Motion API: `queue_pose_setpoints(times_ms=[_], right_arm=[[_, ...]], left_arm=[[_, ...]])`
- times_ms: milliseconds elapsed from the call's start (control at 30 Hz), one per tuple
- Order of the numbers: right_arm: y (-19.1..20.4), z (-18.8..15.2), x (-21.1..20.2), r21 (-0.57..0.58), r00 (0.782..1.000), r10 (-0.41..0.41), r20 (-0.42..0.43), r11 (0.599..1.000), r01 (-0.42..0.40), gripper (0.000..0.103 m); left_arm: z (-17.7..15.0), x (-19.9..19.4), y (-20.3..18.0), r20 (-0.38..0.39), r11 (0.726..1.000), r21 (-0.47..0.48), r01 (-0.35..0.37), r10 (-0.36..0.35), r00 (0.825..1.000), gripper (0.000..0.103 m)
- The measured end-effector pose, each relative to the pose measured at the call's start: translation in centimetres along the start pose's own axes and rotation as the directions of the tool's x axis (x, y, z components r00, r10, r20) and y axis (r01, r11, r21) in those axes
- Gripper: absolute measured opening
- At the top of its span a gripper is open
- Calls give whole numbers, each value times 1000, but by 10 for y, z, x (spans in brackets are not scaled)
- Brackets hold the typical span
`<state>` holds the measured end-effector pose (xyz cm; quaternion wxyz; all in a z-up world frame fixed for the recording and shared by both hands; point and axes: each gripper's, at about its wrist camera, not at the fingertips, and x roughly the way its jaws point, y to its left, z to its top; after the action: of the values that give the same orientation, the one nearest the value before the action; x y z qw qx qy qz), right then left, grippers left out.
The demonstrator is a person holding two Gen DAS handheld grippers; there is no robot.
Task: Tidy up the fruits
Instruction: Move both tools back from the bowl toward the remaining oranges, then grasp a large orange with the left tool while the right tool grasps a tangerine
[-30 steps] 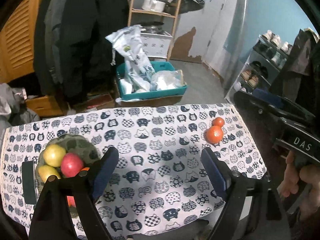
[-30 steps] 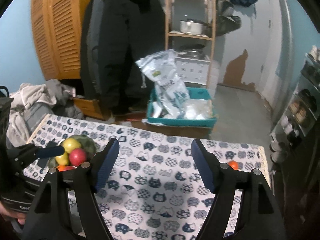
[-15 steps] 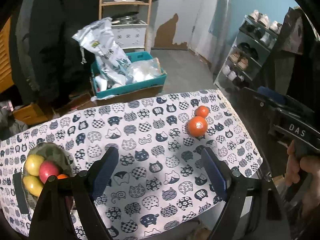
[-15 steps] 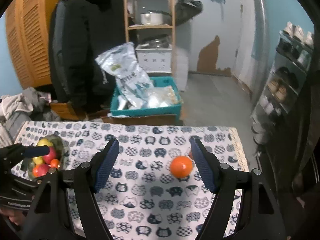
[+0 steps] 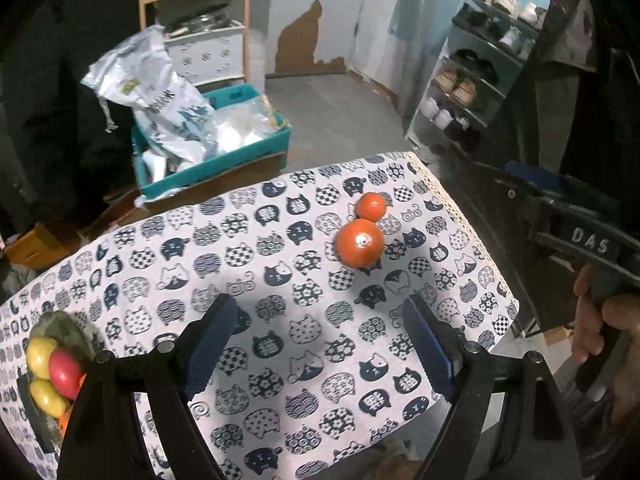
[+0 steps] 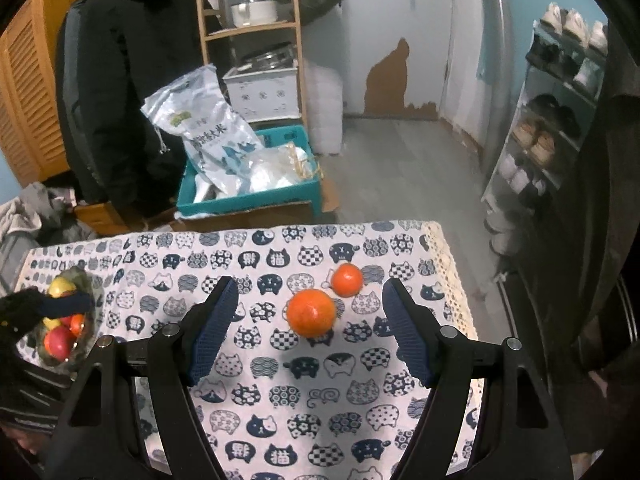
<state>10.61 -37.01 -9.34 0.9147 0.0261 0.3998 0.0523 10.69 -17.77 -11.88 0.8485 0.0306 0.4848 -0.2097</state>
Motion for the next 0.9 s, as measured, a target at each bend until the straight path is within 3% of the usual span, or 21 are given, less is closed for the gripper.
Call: queue_pose_setpoints(times_ms=[233, 467, 900], right_arm=[[-22, 27, 14, 10, 999, 17, -46, 1000, -17, 75], [-41, 53, 55, -32, 990, 9, -141, 999, -14, 75], [-74, 35, 160, 3, 935, 23, -355, 1000, -23, 75]], left_arm=[[30, 31, -5, -23, 999, -39, 31, -32, 999, 86], [53, 68, -8, -50, 998, -57, 38, -41, 998, 87], [59, 160, -30, -169, 992, -108, 61, -79, 982, 87]])
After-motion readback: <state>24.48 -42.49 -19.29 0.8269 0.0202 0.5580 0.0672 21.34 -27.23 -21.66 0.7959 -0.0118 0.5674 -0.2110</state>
